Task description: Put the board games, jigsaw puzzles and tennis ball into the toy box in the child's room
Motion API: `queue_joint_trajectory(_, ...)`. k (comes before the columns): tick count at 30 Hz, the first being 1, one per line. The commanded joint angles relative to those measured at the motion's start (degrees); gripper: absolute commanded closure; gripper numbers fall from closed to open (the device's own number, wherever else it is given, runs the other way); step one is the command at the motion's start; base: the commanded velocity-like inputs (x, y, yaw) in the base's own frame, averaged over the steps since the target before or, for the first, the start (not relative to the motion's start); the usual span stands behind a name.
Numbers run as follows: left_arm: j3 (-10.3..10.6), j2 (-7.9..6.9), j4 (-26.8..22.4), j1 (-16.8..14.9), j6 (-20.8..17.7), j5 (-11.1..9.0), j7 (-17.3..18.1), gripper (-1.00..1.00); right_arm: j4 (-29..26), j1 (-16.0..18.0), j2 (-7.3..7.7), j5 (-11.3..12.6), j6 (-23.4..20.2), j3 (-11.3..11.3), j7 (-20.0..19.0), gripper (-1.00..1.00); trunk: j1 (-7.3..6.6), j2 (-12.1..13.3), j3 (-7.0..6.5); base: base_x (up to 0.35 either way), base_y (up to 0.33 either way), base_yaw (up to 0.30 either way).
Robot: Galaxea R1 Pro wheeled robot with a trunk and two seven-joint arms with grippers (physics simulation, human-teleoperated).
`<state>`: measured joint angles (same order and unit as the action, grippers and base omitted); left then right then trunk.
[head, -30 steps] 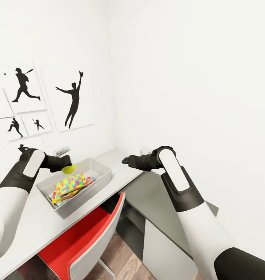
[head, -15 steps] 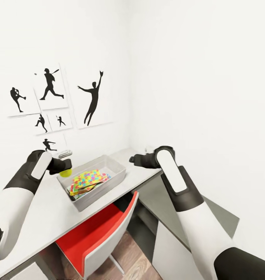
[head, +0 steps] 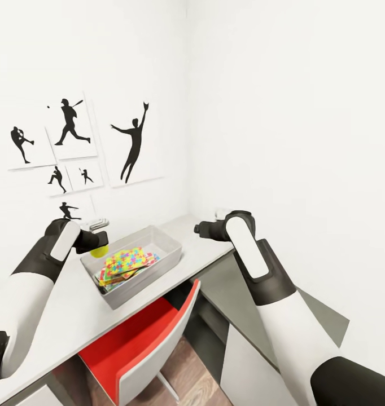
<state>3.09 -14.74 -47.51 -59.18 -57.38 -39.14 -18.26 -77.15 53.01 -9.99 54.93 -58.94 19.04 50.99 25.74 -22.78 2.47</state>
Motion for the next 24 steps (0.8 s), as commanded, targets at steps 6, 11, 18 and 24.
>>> queue_joint_trajectory(6,0.2,-0.17,0.0,0.0,0.0,-0.4,-0.4,1.00,0.0,0.1,-0.01,0.4,0.3,0.0,0.6,-1.00,0.04,-0.1,0.14,0.084,0.130,-0.001)
queue_joint_trajectory(11,0.2,-0.28,0.0,0.0,0.2,-0.4,-0.4,1.00,0.0,0.1,-0.01,0.5,1.5,0.0,0.6,-1.00,0.04,-0.1,0.08,0.070,0.032,-0.042)
queue_joint_trajectory(18,0.2,-0.36,0.3,0.1,1.2,-0.5,-0.5,1.00,-0.1,0.1,-0.01,0.5,1.7,0.1,0.5,-1.00,0.04,-0.1,0.07,0.207,0.089,-0.007)
queue_joint_trajectory(24,0.2,-0.46,0.6,0.1,2.1,-0.6,-0.5,1.00,-0.1,0.1,-0.01,0.5,1.7,0.1,0.5,-1.00,0.04,-0.1,0.07,0.091,0.010,0.072)
